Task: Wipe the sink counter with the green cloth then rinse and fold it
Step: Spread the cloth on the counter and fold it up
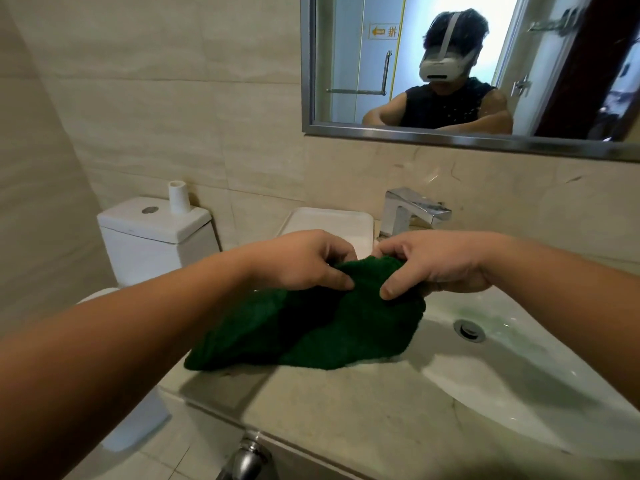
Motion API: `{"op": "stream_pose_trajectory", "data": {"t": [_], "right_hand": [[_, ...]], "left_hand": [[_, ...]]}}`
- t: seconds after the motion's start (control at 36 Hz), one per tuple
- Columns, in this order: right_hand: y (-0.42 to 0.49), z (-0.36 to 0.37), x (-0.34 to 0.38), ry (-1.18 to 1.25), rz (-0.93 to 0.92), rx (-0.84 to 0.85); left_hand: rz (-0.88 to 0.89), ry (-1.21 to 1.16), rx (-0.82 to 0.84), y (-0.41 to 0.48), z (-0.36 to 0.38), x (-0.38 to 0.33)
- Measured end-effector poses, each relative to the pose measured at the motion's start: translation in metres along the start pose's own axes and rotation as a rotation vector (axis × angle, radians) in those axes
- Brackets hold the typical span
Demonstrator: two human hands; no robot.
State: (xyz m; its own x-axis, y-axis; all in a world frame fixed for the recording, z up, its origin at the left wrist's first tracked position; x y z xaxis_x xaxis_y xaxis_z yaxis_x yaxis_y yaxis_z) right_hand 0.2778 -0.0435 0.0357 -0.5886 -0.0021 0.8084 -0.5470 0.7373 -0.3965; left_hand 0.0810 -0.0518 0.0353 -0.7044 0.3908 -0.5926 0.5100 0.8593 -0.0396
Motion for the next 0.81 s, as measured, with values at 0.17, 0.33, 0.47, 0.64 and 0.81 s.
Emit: {"op": "stream_pose_trajectory", "data": {"t": [0.17,0.33,0.47,0.64,0.81], "right_hand": [[0.008,0.01,-0.013,-0.05,-0.012,-0.042],[0.008,-0.004,0.007,0.313,-0.102,-0.206],[0.008,-0.019,0.003,0.415,-0.088,-0.267],[0.006,-0.019,-0.025,0.305,0.074,-0.366],[0.004,-0.027,-0.044,0.313,0.156,-0.43]], "left_hand": [[-0.054,-0.334,0.069,-0.016,-0.01,0.019],[-0.233,-0.362,0.202,-0.026,-0.017,0.047],[-0.381,-0.18,0.275,-0.039,-0.016,0.079],[-0.451,-0.137,0.26,-0.044,-0.011,0.103],[-0.434,0.34,-0.063,-0.038,-0.009,0.107]]}}
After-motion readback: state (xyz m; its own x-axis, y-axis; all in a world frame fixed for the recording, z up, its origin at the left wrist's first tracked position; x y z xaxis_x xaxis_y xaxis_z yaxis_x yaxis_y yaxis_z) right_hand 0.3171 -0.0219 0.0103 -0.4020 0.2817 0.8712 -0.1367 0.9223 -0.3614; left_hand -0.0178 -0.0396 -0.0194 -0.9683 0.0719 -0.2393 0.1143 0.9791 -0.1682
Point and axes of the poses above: each hand's wrist, its own y-axis towards the middle knuckle, its own z-axis out of the palm, x = y × z, the point moved 4 cm from there along y, towards the middle knuckle, and after that the axes turned 3 degrees about -x, right-handed, at the moved point
